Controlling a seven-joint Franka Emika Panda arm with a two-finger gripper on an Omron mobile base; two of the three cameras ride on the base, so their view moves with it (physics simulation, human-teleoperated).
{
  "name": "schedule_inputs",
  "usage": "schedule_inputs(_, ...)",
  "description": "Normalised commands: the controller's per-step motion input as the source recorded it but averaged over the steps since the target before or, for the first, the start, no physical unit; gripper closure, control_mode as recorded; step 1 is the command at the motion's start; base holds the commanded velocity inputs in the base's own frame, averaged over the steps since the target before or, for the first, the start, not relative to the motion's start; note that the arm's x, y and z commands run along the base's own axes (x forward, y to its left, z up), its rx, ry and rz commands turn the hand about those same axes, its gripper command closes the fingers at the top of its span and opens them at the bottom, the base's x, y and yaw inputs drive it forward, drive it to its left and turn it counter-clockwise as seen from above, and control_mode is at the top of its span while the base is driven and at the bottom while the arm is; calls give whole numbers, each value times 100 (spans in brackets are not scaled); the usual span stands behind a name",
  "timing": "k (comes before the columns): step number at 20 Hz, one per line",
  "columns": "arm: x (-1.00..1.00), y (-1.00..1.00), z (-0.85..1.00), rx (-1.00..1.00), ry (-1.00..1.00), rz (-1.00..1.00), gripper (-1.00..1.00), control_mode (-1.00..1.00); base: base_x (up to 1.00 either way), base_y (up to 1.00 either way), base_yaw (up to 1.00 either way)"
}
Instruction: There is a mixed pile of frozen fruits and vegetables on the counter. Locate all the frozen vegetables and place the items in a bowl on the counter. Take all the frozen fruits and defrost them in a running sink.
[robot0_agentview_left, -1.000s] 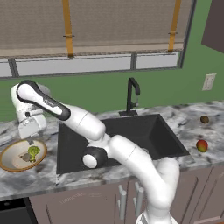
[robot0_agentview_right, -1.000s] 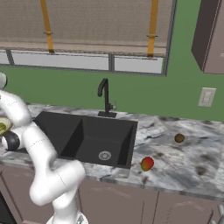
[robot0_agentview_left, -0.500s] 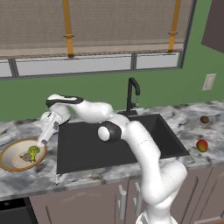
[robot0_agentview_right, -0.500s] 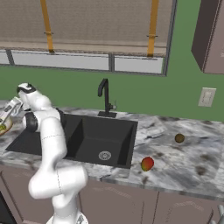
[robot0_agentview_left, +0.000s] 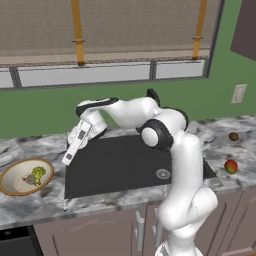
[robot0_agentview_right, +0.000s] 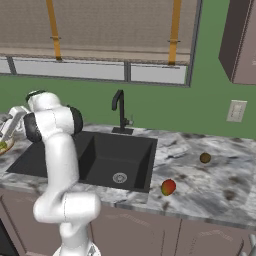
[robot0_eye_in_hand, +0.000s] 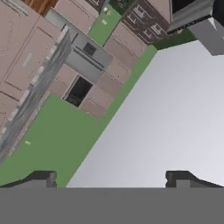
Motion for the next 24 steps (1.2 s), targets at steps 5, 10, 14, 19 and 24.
schedule_inputs(5,-62,-63,72,-16,-67,1,-100,-100,0,0,0)
schedule_inputs(10,-100,-92,1,0,-86,6,-100,-100,0,0,0)
schedule_inputs(14,-89,-65,1,-3,-91,5,-100,-100,0,0,0)
schedule_inputs(19,16,-76,-14,-1,-49,9,-100,-100,0,0,0)
schedule_inputs(24,72,-88,-9,0,0,26,-100,-100,0,0,0)
